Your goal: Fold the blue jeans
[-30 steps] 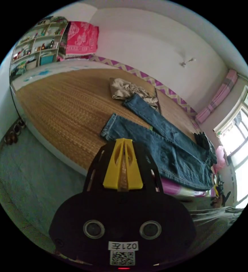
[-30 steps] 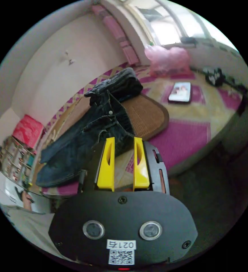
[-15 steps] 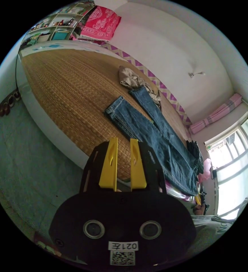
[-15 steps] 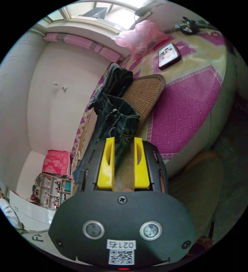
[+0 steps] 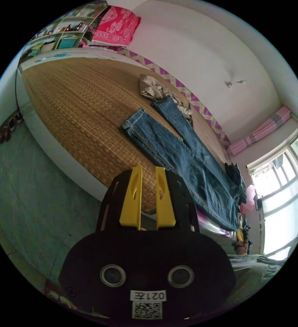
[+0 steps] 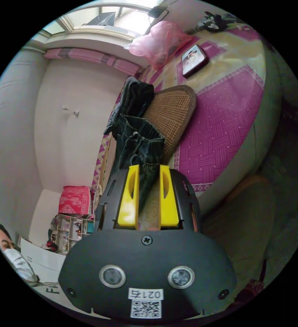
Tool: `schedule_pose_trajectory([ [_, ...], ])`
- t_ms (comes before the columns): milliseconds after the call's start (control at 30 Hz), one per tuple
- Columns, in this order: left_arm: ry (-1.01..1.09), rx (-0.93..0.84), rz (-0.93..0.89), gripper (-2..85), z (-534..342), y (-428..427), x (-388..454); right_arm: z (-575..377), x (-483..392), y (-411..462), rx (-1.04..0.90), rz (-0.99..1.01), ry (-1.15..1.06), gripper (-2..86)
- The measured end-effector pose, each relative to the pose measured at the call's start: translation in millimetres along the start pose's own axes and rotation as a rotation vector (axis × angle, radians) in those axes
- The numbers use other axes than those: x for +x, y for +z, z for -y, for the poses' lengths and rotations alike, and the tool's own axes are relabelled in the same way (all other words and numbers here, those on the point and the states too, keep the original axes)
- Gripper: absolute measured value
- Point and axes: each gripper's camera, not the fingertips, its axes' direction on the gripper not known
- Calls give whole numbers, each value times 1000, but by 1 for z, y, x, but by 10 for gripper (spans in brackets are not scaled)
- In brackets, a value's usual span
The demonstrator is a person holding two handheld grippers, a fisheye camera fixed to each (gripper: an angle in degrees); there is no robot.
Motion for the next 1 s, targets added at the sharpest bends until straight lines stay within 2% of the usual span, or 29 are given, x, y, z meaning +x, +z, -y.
schedule_pose_trajectory([
  [367, -117, 12, -76, 67, 3, 0, -19, 30, -6, 8, -3, 7, -14, 83],
  [500, -175, 39, -191, 70, 19, 15, -25, 41, -10, 13, -11, 12, -15, 84],
  [733, -200, -8, -167, 65, 49, 41, -17, 56, -7, 16, -38, 55, 13, 91],
  [1000, -232, -7, -165, 99, 65, 45, -17, 57, -1, 25, -89, 101, 55, 93],
])
